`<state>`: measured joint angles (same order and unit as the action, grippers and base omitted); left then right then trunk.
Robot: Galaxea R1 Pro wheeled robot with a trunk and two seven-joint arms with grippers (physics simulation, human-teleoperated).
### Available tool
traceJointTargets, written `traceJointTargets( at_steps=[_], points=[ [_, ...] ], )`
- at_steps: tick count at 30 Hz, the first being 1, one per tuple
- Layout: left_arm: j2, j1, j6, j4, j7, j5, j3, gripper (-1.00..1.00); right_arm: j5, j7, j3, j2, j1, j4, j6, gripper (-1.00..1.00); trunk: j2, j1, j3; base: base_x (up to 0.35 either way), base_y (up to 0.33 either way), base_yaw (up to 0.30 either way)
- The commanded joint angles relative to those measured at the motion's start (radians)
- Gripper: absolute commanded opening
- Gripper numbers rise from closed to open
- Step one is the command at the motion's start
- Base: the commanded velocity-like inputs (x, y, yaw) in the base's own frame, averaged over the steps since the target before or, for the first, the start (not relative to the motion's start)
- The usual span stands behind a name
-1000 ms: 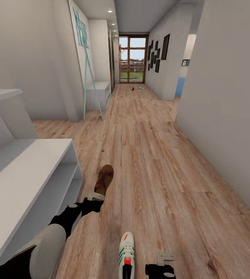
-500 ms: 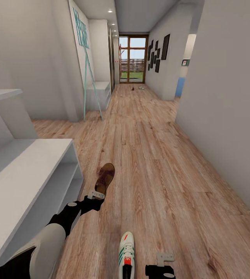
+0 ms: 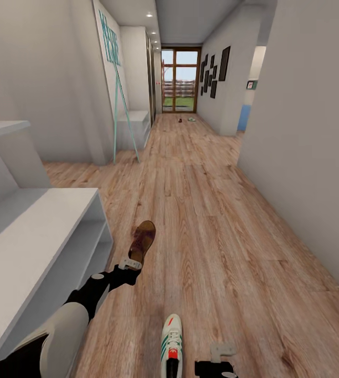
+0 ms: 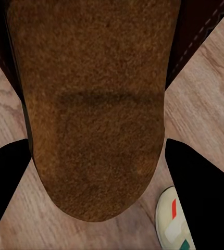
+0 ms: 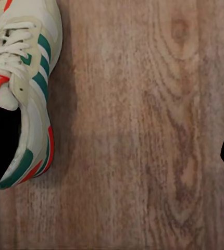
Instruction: Pick up the two gym shoes and the two sandals from the corridor floor and place them onto the hallstand (shoe rack) in the corridor, making sure they are on the rack and not on the floor. Arrange them so the two gym shoes are next to each other and the two sandals are next to each other.
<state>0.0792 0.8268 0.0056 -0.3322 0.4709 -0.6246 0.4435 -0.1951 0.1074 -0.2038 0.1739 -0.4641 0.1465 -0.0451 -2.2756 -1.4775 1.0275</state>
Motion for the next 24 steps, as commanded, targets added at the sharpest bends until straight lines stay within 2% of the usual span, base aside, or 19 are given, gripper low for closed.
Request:
traceJointTargets(
  at_steps=[1, 4, 5, 7, 11, 14, 24],
  points=[
    [0.000, 0.000, 0.001, -0.002, 0.006, -0.009, 0.009, -1.00, -0.010, -0.013, -0.008, 0.001, -0.001, -0.009, -0.004, 1.00, 0.000, 0.000, 0.001, 0.000, 0.000, 0.000],
    [-0.002, -0.002, 0.003, -0.002, 0.016, -0.009, 0.009, -1.00, -0.012, -0.073, -0.008, 0.001, -0.001, -0.052, -0.019, 1.00, 0.000, 0.000, 0.001, 0.000, 0.000, 0.000],
    [-0.003, -0.002, 0.004, -0.002, 0.022, -0.008, 0.009, -1.00, -0.017, -0.102, -0.008, 0.001, -0.001, -0.076, -0.055, 1.00, 0.000, 0.000, 0.001, 0.000, 0.000, 0.000],
    [-0.003, -0.003, 0.003, -0.002, 0.026, -0.008, 0.009, -1.00, -0.030, -0.118, -0.007, 0.001, -0.001, -0.090, -0.098, 1.00, 0.000, 0.000, 0.001, 0.000, 0.000, 0.000],
    [-0.004, -0.004, 0.003, -0.002, 0.028, -0.008, 0.009, -1.00, -0.080, -0.130, -0.007, 0.001, -0.001, -0.101, -0.159, 1.00, 0.000, 0.000, 0.001, 0.000, 0.000, 0.000],
    [-0.004, -0.006, 0.003, -0.002, 0.029, -0.007, 0.009, -1.00, -0.099, -0.132, -0.007, 0.001, -0.001, -0.104, -0.175, 1.00, 0.000, 0.000, 0.001, 0.000, 0.000, 0.000],
    [-0.006, -0.007, -0.001, -0.003, 0.031, -0.004, 0.009, -1.00, -0.110, -0.133, -0.008, 0.001, 0.000, -0.104, -0.189, 1.00, 0.000, 0.000, 0.001, 0.000, 0.000, 0.000]
  ],
)
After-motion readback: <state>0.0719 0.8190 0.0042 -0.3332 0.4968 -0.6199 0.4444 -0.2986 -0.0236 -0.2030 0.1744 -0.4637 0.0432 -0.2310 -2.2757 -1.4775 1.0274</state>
